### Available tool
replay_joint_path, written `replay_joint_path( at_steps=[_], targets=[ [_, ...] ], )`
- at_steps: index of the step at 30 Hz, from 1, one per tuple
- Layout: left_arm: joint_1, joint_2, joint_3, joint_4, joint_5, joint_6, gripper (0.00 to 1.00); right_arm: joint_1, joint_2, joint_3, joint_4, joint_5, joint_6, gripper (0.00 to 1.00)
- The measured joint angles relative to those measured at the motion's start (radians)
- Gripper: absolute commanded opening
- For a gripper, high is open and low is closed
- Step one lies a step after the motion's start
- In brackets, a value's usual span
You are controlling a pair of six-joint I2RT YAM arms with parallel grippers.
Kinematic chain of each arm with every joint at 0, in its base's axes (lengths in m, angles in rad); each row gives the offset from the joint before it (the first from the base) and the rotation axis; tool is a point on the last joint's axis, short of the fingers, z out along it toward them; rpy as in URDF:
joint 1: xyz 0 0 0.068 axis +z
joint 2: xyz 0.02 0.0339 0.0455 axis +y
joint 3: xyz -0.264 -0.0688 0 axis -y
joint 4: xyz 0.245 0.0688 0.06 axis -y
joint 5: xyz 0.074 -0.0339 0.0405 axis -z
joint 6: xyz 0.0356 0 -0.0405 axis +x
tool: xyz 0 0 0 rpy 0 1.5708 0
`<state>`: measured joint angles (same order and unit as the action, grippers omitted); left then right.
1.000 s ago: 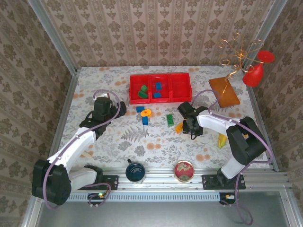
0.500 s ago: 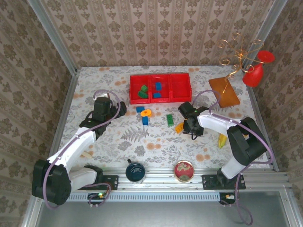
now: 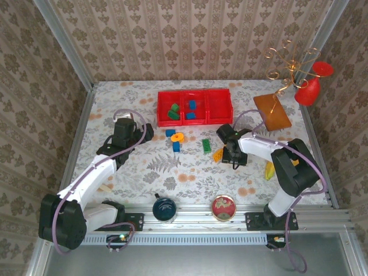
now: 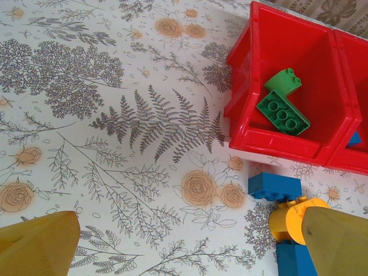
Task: Sort the legos into containers by color
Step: Pick up the lego from the center of the table.
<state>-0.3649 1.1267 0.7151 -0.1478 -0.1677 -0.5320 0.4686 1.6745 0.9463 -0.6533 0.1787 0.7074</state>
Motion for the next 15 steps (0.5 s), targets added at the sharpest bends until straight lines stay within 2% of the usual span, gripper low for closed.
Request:
replay_joint_path(
  at_steps=[15],
  targets=[
    [0.000, 0.000, 0.000, 0.000, 0.000, 0.000, 1.00, 0.000, -0.009, 0.008, 0.014, 0.001, -0.027, 0.19]
  ],
)
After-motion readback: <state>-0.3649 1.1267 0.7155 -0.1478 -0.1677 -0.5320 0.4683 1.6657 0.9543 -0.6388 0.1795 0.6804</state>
